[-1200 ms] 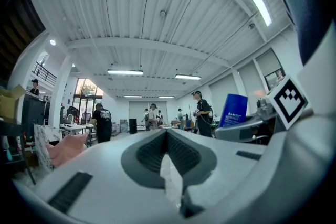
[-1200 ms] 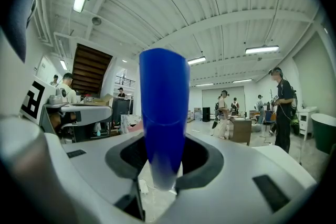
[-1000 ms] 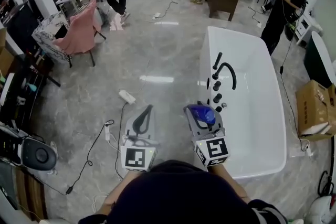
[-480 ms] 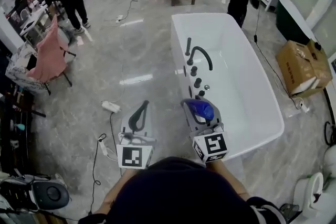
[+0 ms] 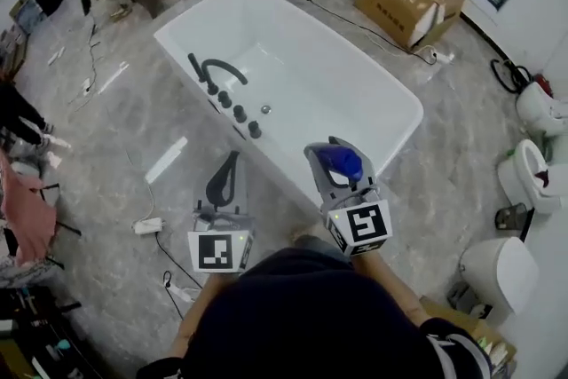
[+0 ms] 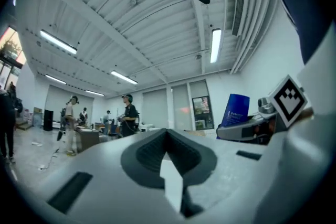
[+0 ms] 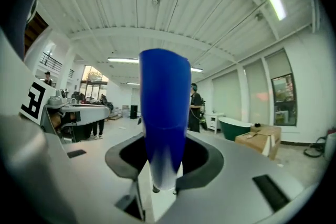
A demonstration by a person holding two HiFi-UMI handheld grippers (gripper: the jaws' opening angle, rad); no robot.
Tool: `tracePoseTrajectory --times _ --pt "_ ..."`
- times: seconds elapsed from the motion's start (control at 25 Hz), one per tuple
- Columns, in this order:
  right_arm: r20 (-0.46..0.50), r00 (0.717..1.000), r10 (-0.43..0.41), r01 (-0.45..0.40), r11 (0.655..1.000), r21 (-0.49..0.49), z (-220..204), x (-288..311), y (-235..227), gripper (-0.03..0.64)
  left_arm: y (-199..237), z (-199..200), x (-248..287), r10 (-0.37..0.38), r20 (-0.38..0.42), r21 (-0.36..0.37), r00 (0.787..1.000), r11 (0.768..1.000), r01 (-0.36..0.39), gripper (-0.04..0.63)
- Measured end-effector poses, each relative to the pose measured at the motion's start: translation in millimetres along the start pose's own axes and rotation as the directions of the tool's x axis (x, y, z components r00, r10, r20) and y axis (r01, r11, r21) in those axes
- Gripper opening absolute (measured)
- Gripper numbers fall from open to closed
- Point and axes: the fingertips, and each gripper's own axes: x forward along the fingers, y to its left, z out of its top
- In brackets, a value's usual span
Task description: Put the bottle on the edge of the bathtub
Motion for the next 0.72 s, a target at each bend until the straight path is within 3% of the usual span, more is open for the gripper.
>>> tracePoseTrajectory --times 0.16,0.4,0.72 --pt "-0.016 0.99 -0.142 0.142 0.99 0.007 -8.0 -34.7 -50.7 0.163 -51.0 1.0 34.9 -0.137 0.012 -0.004 0.991 0.991 0.137 0.0" --pt "-0.048 0.95 -0.31 0.311 0.95 0.021 -21.7 -89.5 -106.4 0.163 -125.5 1.0 66.0 -0.313 0.003 -0.024 0.95 0.949 0.313 0.0" --pt "-0.122 0.904 -0.409 0.415 0.909 0.031 -59.5 -134.3 -140.0 0.163 -194.4 -10.8 82.9 -0.45 -0.055 0.0 0.891 0.893 0.451 0.0"
